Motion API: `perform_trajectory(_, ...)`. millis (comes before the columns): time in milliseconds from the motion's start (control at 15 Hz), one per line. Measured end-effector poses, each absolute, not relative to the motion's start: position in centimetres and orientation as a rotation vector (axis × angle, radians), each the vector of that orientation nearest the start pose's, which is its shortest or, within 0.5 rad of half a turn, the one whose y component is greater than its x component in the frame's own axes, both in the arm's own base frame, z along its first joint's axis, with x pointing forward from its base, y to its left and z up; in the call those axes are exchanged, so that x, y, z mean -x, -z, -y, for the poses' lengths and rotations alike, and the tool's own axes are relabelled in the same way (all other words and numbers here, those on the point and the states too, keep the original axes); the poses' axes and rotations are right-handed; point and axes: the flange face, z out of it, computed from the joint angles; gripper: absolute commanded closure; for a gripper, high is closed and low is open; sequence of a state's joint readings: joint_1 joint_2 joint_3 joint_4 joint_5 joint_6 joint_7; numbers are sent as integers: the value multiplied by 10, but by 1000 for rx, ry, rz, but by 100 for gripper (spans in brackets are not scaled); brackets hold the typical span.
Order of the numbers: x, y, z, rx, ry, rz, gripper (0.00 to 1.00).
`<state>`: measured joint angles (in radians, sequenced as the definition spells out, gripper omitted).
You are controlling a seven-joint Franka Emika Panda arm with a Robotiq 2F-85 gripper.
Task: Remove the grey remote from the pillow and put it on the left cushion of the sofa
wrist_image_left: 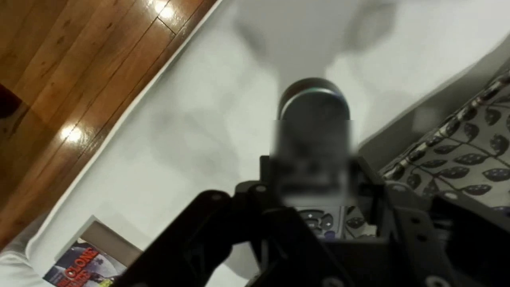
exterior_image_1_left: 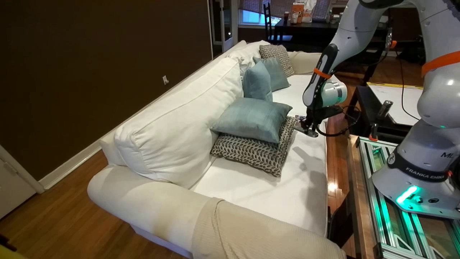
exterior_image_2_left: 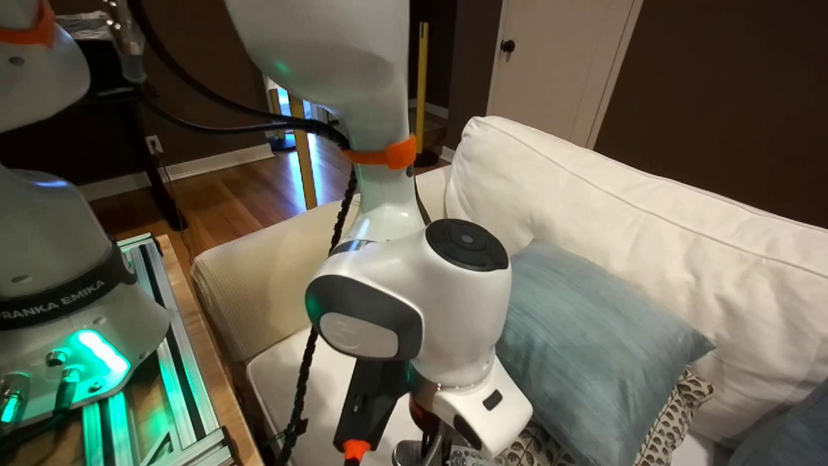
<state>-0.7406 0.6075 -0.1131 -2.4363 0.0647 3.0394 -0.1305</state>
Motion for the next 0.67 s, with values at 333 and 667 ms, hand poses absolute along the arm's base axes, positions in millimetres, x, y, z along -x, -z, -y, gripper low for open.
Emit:
perform_trajectory(333,-271,-50,379,2771,-35,-1572,76)
perform_trajectory(667,-266,-26,402,2541,-6,-1869,76)
